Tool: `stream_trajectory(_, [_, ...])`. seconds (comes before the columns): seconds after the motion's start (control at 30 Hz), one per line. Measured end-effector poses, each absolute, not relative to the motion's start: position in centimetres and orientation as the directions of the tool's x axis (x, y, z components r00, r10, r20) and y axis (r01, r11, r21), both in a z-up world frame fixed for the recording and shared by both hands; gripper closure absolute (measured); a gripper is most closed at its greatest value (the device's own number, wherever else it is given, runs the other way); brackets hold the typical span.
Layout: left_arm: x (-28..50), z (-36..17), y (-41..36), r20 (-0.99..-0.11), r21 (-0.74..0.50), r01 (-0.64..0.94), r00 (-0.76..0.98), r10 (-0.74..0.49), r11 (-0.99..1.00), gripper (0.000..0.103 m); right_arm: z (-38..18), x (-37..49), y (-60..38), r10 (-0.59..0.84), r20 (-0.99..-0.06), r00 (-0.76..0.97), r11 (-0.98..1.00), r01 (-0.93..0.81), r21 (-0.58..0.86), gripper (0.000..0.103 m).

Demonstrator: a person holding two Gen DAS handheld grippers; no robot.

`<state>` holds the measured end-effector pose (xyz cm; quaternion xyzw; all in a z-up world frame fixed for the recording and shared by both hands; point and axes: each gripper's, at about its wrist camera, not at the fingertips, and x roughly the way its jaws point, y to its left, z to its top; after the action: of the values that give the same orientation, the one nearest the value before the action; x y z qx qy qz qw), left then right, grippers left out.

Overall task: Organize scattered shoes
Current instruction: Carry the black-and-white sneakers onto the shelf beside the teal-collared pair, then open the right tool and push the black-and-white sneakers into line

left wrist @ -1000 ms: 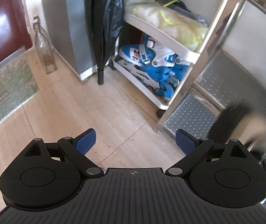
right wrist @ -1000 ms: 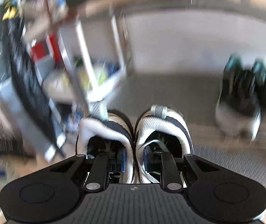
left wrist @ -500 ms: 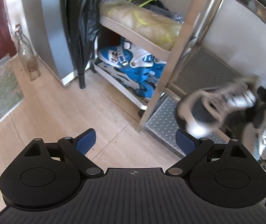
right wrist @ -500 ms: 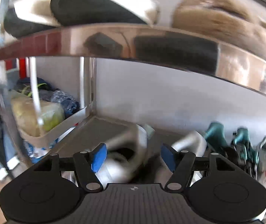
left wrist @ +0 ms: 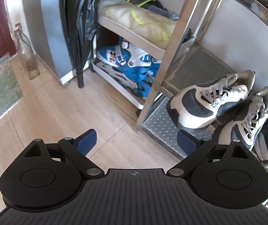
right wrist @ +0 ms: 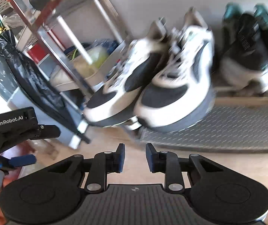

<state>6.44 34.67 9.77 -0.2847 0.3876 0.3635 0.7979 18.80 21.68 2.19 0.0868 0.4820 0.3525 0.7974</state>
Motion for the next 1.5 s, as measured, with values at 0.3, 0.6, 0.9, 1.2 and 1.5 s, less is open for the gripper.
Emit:
stream_trajectory(0.3, [6.6,9.7,34.7,-0.830,-0.184,-0.790,0.443,0.338,0.585,0.007,4.1,20.2,24.2,0.386,-0.753,0.533,0.863,-0.496,0.092,0.102])
stream_trajectory(0.6, [6.0,9.6,35.2,-0.833,-0.197,-0.796,0.444,0.331,0.573,0.007,1.8,22.9,23.5,0.263,-0.822,0.506,0.895,-0.445,0.013,0.084])
stream_trajectory(0.9, [4.3,9.8,36.6,-0.821,-0.195,-0.836,0.425,0.380,0.513,0.007,0.6,17.1,24.4,0.770,-0.626,0.120,0.600,-0.467,0.649,0.086])
stream_trajectory(1.2, [3.8,9.5,37.6,-0.824,-0.175,-0.848,0.404,0.397,0.500,0.007,-0.5,18.4,27.1,0.741,-0.639,0.209,0.671,-0.286,0.684,0.094])
stream_trajectory(1.5, [4.6,9.3,36.7,-0.833,-0.181,-0.819,0.422,0.358,0.544,0.007,1.3,19.3,25.1,0.498,-0.735,0.459,0.857,-0.389,0.338,0.084])
